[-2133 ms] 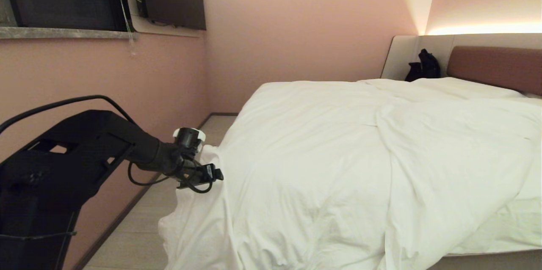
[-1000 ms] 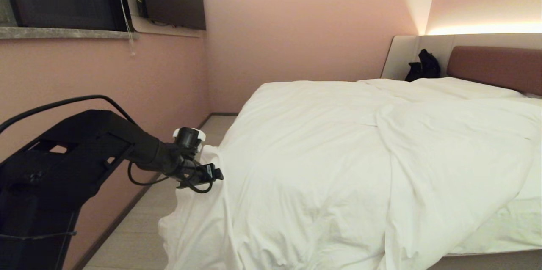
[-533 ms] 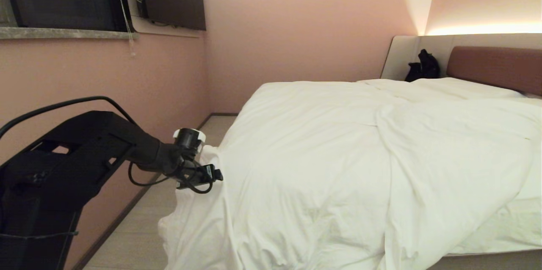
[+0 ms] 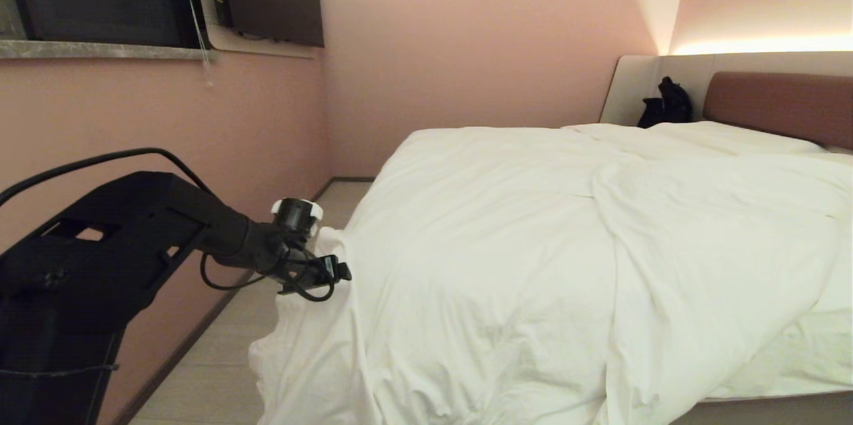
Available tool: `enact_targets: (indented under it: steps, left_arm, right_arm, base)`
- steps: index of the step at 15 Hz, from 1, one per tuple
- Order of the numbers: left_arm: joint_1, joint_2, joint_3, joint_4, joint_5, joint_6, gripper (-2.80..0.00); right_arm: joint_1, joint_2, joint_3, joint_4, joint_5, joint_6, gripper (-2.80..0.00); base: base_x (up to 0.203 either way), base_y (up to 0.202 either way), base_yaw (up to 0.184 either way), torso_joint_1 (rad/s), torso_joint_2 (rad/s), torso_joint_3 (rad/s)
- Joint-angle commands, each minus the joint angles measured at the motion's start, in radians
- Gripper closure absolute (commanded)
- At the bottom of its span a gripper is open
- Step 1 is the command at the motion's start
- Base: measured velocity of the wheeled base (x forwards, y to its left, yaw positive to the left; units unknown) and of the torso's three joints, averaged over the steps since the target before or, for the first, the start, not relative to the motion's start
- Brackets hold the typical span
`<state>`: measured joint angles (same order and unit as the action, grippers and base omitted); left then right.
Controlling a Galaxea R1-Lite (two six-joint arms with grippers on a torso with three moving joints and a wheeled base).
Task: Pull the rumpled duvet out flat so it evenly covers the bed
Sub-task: Flatten the corners of the folded blanket
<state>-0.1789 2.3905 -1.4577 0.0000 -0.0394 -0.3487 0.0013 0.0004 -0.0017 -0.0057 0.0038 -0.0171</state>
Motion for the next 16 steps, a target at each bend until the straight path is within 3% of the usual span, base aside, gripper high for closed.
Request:
enact_targets:
  steps: [1, 14, 16]
  left_arm:
    - [-0.001, -0.016, -0.001, 0.0, -0.001, -0.003, -2.8]
    - [-0.016, 0.073, -0.133, 0.137, 0.009, 0.01, -2.8]
    - [-0.027, 0.098, -0.144, 0.135, 0.064, 0.011, -2.8]
  right_arm:
    - [0.0, 0.0, 0.0, 0.0, 0.001, -0.001, 0.0]
    - [0.0, 0.0, 0.0, 0.0, -0.002, 0.008, 0.0]
    - [0.0, 0.0, 0.0, 0.0, -0.002, 0.008, 0.0]
  base:
    - [0.0, 0.0, 0.0, 0.0, 0.0, 0.0]
    - [0.0, 0.0, 0.0, 0.0, 0.0, 0.0]
    - [0.0, 0.0, 0.0, 0.0, 0.0, 0.0]
